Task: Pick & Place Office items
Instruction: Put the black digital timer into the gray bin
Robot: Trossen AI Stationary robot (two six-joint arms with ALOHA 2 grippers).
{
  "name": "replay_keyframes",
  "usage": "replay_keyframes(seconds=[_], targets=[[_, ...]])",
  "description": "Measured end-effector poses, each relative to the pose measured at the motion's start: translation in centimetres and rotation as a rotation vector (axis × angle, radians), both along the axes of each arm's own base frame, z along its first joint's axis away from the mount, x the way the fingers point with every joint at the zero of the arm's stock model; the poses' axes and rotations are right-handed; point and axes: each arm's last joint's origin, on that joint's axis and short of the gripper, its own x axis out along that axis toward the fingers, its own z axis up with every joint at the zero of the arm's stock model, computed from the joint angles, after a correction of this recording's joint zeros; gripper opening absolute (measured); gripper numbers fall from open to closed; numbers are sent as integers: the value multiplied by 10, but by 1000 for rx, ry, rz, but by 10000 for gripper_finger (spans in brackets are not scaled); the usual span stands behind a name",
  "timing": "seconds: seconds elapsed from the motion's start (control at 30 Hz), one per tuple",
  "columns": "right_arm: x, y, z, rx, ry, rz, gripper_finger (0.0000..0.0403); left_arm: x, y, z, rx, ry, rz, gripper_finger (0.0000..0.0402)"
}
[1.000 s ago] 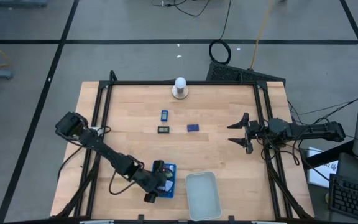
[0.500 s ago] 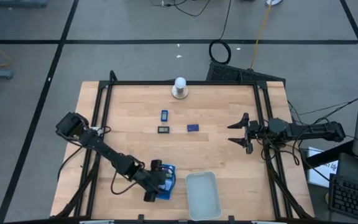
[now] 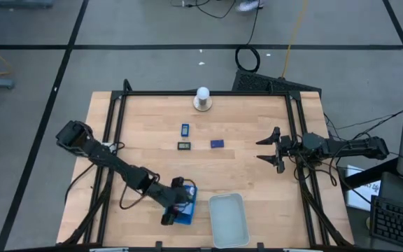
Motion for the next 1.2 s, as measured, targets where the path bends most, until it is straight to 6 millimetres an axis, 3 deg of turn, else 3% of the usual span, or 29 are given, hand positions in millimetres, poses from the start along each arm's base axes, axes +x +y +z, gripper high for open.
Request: replay_keyframes(seconds=[0.2,0.4,0.67,0.83,1.0,1.1,1.2], targets=[[0,0,-1,0,6,-1,263,-8,16,39,-38,-108,18,294],[1,0,-1,0,8,-1,263,-31,37,93,-44,-285,-7,294],[1,0,-1,-1,9,-1,263,-87,75,167,-105,-589,15,294],[1,0,-1,0,8,-1,263,-132,98,202,-31,-823,-12,294],[1,0,-1,0,8,-1,263,-164,113,208,43,-861,-34,294],[1,0,-1,0,9,-1,263,-175,120,191,143,-737,-67,294],[1,0,-1,0,9,-1,263,-172,122,168,163,-721,-46,294]])
